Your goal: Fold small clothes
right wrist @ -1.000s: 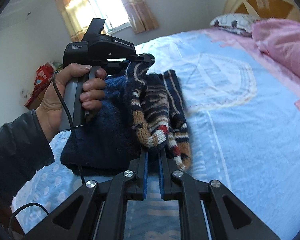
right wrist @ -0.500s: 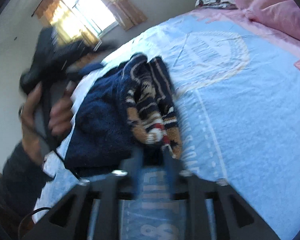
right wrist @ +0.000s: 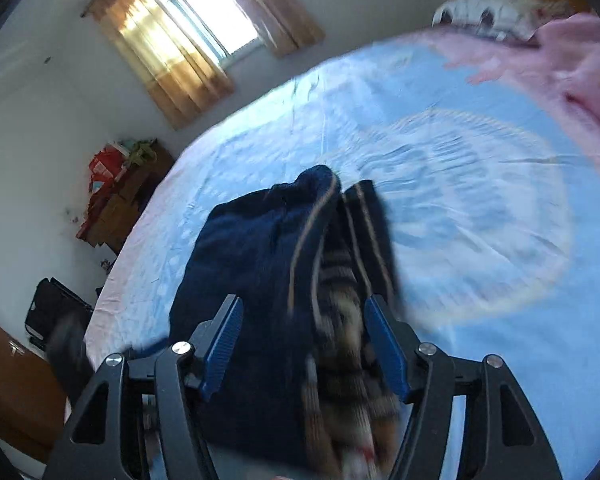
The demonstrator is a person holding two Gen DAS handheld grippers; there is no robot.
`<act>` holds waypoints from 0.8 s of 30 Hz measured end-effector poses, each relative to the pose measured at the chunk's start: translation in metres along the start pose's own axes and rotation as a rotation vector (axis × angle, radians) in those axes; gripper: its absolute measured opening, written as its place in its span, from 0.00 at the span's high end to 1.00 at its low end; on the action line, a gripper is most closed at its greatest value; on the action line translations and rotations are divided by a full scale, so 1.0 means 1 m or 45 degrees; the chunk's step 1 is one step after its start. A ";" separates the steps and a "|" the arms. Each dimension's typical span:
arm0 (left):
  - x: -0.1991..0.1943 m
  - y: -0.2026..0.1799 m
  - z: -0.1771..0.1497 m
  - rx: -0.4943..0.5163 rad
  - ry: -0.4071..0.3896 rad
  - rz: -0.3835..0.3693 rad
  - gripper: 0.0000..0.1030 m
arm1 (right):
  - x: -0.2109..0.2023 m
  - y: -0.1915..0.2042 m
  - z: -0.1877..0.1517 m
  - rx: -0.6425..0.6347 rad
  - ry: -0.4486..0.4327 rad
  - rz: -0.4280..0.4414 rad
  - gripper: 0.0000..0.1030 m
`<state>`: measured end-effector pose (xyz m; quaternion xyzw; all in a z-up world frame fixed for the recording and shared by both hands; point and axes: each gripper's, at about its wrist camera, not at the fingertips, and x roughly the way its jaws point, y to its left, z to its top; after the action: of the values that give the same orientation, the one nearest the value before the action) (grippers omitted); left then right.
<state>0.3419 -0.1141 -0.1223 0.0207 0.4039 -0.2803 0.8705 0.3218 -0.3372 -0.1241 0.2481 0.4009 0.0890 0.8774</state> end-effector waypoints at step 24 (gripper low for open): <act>0.006 -0.004 -0.014 0.009 -0.001 -0.069 0.01 | -0.006 -0.009 -0.010 -0.021 -0.137 -0.352 0.62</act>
<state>0.3335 -0.1171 -0.1356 0.0126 0.4029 -0.3052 0.8628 0.3102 -0.3430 -0.1304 0.1877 0.3829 -0.0428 0.9035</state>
